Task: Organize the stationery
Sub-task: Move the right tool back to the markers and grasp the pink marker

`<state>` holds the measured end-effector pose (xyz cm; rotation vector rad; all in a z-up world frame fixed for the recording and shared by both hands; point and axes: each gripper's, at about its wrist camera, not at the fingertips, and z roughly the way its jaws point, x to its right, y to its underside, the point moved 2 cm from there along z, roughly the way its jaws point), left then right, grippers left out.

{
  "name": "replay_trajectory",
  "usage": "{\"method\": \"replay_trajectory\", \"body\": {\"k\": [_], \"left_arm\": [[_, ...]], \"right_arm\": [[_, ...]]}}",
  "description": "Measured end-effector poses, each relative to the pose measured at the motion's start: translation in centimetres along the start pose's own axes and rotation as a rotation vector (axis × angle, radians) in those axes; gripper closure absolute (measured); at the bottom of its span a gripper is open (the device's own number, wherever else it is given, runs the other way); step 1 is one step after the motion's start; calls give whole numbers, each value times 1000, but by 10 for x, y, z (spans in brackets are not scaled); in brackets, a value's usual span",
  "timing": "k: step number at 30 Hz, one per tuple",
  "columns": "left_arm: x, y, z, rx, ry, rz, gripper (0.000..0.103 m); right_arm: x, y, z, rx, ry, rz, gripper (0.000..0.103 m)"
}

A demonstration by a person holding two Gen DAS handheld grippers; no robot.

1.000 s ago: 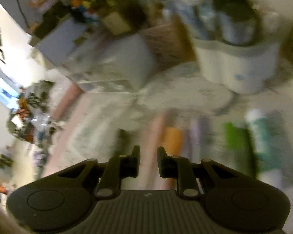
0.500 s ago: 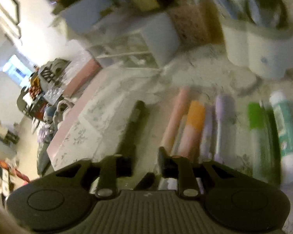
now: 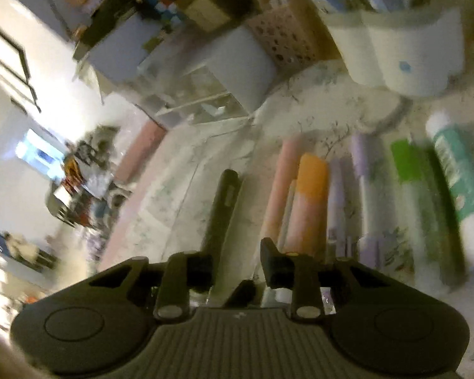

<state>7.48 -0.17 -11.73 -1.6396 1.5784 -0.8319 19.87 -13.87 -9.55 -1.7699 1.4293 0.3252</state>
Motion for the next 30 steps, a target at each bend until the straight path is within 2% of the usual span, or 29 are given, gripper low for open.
{"method": "replay_trajectory", "body": {"k": [2, 5, 7, 11, 13, 16, 19, 22, 26, 30], "left_arm": [[-1, 1, -2, 1, -3, 1, 31], [-3, 2, -3, 4, -9, -9, 31], [-3, 2, -2, 8, -15, -14, 31], [-4, 3, -3, 10, -29, -30, 31], [-5, 4, -5, 15, -35, -33, 31], [-5, 4, -4, 19, -37, -30, 31], [-4, 5, -5, 19, -42, -25, 31], [-4, 5, -4, 21, -41, -26, 31], [-4, 4, -2, 20, -38, -23, 31], [-4, 4, -3, 20, -36, -24, 31]], "right_arm": [[7, 0, 0, 5, -26, 37, 90], [12, -1, -3, 28, 10, 40, 90], [12, -6, -3, 36, -1, 50, 90], [1, -19, 6, 30, 46, -13, 93], [3, -31, 16, 24, 108, -13, 97], [-7, -48, 31, 19, 190, -102, 98], [-19, -57, 50, -27, 307, -216, 98], [-23, -56, 67, -81, 369, -274, 96], [-29, -53, 71, -68, 393, -311, 97], [-21, -53, 61, -27, 357, -229, 100]]}}
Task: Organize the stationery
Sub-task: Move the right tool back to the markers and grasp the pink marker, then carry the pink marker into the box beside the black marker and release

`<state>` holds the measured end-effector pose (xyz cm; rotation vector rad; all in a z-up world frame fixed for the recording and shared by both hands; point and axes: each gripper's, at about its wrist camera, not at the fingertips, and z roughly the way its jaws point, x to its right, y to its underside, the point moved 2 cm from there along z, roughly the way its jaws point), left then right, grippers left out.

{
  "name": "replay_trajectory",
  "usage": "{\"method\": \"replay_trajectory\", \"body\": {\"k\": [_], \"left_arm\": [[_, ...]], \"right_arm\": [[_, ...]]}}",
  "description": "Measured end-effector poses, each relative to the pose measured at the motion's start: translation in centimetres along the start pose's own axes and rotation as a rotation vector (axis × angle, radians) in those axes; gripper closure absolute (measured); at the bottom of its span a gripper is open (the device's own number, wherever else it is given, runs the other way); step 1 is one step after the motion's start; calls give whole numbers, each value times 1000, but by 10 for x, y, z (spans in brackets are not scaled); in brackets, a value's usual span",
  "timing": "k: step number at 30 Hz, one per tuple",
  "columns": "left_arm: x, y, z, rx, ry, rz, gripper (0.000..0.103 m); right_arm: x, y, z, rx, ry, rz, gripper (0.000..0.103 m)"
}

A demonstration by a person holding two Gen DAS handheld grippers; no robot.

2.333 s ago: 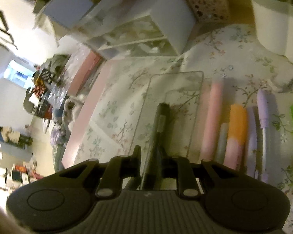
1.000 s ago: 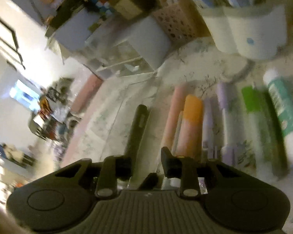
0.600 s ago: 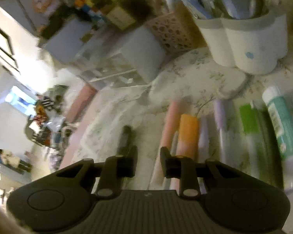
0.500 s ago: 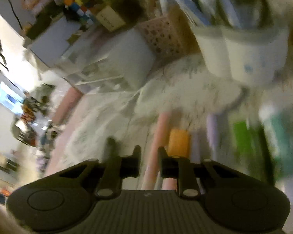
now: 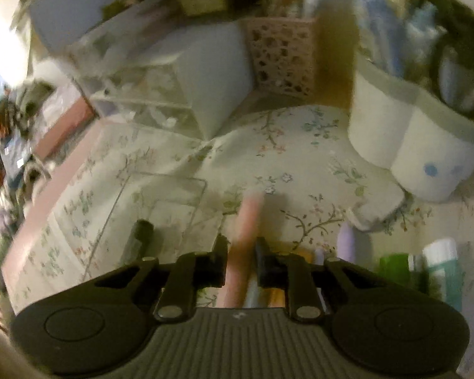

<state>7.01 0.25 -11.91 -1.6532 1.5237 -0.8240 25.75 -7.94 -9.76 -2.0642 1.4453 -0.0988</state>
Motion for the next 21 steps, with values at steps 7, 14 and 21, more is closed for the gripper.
{"method": "replay_trajectory", "body": {"k": [7, 14, 21], "left_arm": [[1, 0, 0, 0, 1, 0, 31], [1, 0, 0, 0, 1, 0, 31], [1, 0, 0, 0, 0, -1, 31]], "right_arm": [[6, 5, -43, 140, -67, 56, 101], [-17, 1, -79, 259, -113, -2, 101], [-15, 11, -84, 293, -103, -31, 101]]}}
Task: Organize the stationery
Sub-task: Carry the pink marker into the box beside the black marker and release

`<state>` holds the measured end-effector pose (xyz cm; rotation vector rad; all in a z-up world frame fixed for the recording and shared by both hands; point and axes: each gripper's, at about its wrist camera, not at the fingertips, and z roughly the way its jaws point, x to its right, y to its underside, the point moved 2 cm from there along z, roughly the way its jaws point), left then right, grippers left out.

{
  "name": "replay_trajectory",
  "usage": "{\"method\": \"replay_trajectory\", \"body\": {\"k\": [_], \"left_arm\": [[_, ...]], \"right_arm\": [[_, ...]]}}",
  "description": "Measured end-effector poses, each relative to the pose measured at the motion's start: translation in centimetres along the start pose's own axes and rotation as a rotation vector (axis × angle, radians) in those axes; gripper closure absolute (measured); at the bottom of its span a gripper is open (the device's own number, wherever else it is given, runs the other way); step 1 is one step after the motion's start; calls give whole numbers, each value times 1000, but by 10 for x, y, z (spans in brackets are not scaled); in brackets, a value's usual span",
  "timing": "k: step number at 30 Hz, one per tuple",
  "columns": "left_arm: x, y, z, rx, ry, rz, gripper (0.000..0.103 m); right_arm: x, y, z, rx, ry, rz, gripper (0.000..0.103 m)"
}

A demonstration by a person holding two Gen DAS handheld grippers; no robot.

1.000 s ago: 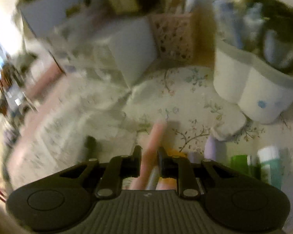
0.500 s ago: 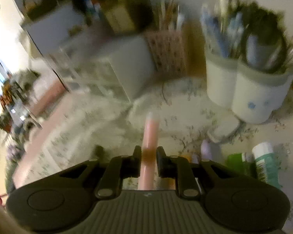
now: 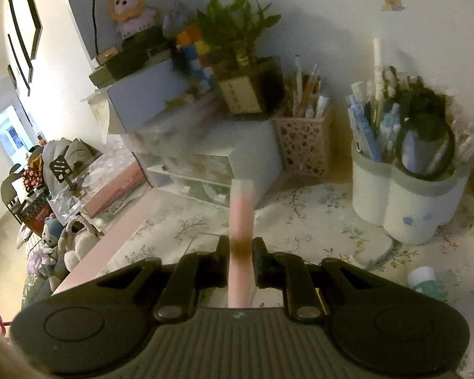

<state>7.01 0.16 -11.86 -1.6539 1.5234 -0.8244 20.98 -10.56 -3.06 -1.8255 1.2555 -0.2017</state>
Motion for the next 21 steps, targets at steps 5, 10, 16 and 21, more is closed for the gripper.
{"method": "replay_trajectory", "body": {"k": [5, 10, 16, 21], "left_arm": [[0, 0, 0, 0, 0, 0, 31], [0, 0, 0, 0, -1, 0, 31], [0, 0, 0, 0, -1, 0, 31], [0, 0, 0, 0, -2, -1, 31]], "right_arm": [[8, -7, -24, 83, 9, -18, 101], [6, -13, -39, 104, -71, 0, 101], [-11, -5, -8, 11, -164, 26, 101], [-21, 6, 30, -113, -142, 23, 101]]}}
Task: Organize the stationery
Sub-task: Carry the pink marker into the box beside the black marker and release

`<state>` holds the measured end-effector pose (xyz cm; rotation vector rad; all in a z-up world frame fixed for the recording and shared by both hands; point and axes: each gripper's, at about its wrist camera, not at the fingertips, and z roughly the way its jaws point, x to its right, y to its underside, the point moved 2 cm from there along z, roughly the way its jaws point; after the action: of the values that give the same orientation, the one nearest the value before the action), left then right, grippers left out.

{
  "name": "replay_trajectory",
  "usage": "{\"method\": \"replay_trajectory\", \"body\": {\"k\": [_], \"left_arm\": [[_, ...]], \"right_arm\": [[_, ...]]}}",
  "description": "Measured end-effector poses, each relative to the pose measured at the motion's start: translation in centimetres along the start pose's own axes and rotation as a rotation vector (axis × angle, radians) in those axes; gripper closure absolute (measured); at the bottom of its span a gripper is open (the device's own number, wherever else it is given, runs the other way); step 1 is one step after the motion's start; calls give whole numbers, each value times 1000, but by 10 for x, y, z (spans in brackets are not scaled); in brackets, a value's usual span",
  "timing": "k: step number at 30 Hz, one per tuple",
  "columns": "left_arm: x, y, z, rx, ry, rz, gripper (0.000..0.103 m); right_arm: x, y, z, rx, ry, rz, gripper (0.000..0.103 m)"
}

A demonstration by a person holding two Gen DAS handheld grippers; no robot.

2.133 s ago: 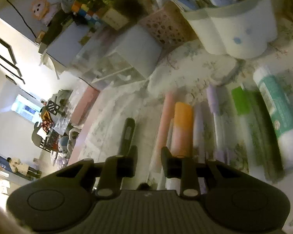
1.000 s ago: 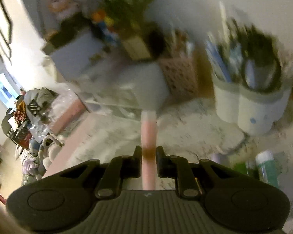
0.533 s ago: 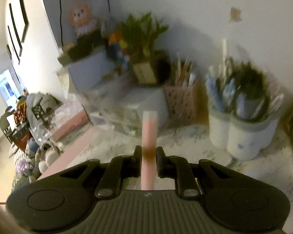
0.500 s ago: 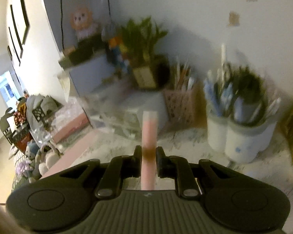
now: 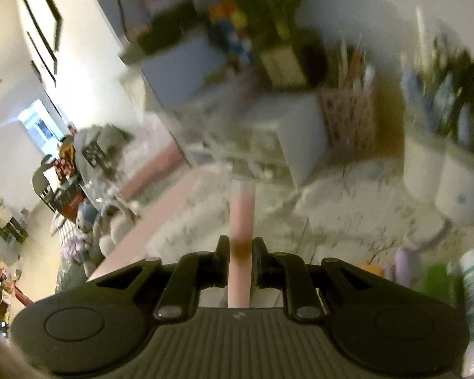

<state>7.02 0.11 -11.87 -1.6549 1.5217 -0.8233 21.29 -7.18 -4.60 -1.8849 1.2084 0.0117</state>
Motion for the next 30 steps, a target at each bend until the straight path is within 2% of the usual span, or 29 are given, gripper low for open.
{"method": "replay_trajectory", "body": {"k": [12, 16, 30], "left_arm": [[0, 0, 0, 0, 0, 0, 31], [1, 0, 0, -1, 0, 1, 31], [2, -1, 1, -2, 4, 3, 31]], "right_arm": [[3, 9, 41, -171, 80, 54, 101], [4, 6, 44, -182, 112, 72, 101], [-3, 1, 60, -304, 113, 47, 99]]}}
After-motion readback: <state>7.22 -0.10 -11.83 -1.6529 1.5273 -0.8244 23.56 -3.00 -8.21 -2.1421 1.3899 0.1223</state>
